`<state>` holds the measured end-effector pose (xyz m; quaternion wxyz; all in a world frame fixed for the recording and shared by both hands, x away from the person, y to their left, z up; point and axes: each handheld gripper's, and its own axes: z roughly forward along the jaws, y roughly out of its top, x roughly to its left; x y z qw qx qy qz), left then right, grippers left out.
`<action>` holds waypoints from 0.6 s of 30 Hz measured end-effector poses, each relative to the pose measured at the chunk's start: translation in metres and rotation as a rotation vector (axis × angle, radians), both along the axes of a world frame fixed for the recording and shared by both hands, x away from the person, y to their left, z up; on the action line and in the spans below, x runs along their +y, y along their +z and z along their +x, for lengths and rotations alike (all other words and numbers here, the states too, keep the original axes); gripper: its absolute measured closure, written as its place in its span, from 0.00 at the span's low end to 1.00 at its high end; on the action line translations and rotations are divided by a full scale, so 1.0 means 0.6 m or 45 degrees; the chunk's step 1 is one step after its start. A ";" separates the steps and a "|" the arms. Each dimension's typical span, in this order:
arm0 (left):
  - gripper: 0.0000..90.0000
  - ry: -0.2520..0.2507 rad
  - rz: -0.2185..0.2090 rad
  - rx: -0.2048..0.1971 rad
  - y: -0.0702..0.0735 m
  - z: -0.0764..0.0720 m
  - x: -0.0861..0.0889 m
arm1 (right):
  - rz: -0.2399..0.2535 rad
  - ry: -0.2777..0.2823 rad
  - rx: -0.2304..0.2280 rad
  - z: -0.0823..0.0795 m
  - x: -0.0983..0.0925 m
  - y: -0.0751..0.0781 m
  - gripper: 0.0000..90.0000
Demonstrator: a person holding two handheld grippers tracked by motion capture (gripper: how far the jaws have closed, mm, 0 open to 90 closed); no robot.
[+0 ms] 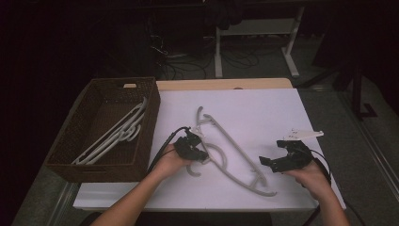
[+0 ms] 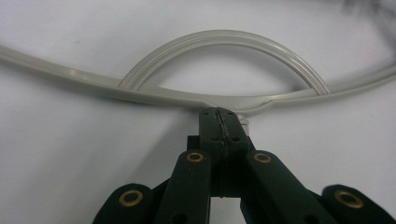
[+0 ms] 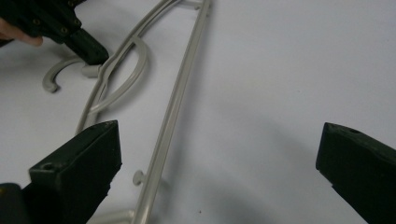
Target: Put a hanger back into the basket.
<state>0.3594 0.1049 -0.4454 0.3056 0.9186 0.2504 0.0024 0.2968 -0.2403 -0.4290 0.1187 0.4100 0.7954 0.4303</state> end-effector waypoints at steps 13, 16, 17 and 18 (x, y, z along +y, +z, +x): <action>0.43 0.149 -0.164 -0.045 0.017 -0.016 0.075 | -0.099 -0.018 0.034 0.019 0.060 0.012 0.15; 0.34 0.133 -0.170 -0.034 0.010 -0.021 0.076 | -0.117 -0.025 0.072 0.034 0.087 0.010 0.21; 0.32 0.127 -0.169 -0.036 0.010 -0.021 0.075 | -0.126 -0.026 0.083 0.038 0.094 0.009 0.22; 0.31 0.127 -0.170 -0.040 0.009 -0.020 0.074 | -0.132 -0.025 0.095 0.043 0.104 0.007 0.25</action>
